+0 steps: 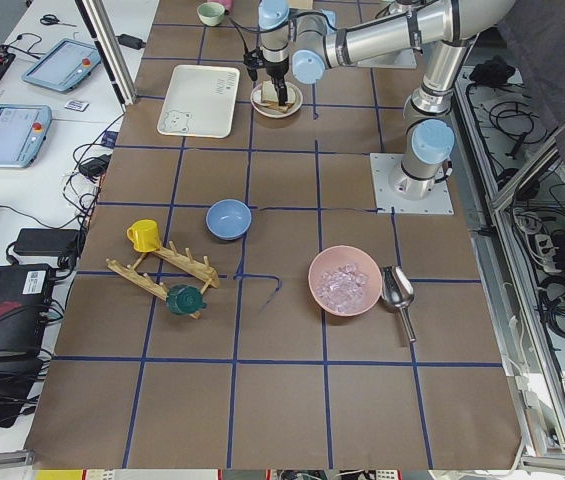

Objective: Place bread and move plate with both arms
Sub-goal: 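Raise the right arm away while the left gripper reaches to the plate rim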

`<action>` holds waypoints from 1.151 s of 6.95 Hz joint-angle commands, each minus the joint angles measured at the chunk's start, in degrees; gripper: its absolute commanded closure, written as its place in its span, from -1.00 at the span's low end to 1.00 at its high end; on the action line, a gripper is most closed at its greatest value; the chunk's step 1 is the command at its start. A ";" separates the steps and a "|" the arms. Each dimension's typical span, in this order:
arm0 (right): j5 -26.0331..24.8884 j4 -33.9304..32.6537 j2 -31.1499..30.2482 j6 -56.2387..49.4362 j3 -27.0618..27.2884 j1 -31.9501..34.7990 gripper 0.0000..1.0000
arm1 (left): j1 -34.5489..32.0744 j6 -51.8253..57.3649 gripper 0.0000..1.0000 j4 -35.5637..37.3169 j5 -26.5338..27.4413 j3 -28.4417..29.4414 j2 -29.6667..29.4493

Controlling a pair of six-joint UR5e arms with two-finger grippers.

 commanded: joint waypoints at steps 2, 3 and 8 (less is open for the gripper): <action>0.09 -0.74 -0.11 -0.55 0.38 -1.14 -1.00 | -3.62 -7.66 -0.95 18.77 0.01 -9.21 -6.86; 0.09 -0.40 -0.11 -0.04 0.38 -1.41 -1.00 | -3.80 -8.12 -0.84 20.67 0.01 -9.41 -9.06; 0.18 0.04 -0.37 0.23 0.38 -1.32 -1.00 | -3.80 -8.92 1.00 21.48 -2.63 -8.45 -10.93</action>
